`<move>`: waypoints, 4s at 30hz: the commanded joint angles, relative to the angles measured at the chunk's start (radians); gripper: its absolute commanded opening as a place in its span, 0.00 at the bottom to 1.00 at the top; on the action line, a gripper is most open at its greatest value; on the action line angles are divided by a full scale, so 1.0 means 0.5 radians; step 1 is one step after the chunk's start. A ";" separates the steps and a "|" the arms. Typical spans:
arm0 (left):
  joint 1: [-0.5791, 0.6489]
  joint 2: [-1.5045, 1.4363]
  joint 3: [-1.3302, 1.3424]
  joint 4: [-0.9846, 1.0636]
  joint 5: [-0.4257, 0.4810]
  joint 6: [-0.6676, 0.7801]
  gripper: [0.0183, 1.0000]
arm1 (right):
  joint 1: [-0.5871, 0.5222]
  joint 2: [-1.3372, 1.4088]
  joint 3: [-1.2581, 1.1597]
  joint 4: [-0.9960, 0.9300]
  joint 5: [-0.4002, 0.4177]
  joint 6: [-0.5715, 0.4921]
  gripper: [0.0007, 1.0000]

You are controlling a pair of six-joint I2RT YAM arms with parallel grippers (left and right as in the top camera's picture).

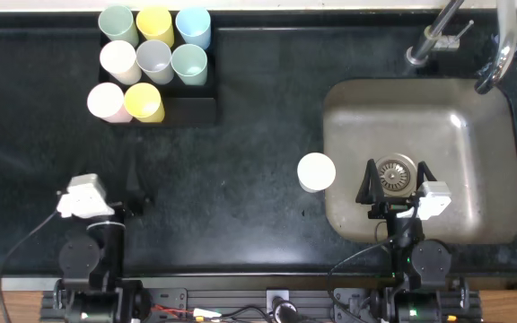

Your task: Store Cups

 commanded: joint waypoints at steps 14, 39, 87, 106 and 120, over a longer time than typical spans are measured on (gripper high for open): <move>0.008 -0.244 -0.187 -0.279 0.022 0.098 1.00 | 0.000 -0.014 -0.027 0.008 -0.013 -0.008 1.00; 0.008 -0.251 -0.186 -0.275 0.051 0.096 1.00 | 0.000 -0.014 -0.027 0.008 -0.013 -0.008 1.00; 0.008 -0.251 -0.186 -0.275 0.051 0.095 1.00 | 0.580 3.050 2.662 -2.710 -0.013 -0.831 1.00; 0.008 -0.251 -0.186 -0.275 0.051 0.096 1.00 | 0.507 3.314 2.685 -2.487 -0.069 -0.936 1.00; 0.008 -0.251 -0.186 -0.275 0.051 0.096 1.00 | 0.468 3.436 2.686 -2.384 -0.121 -0.967 1.00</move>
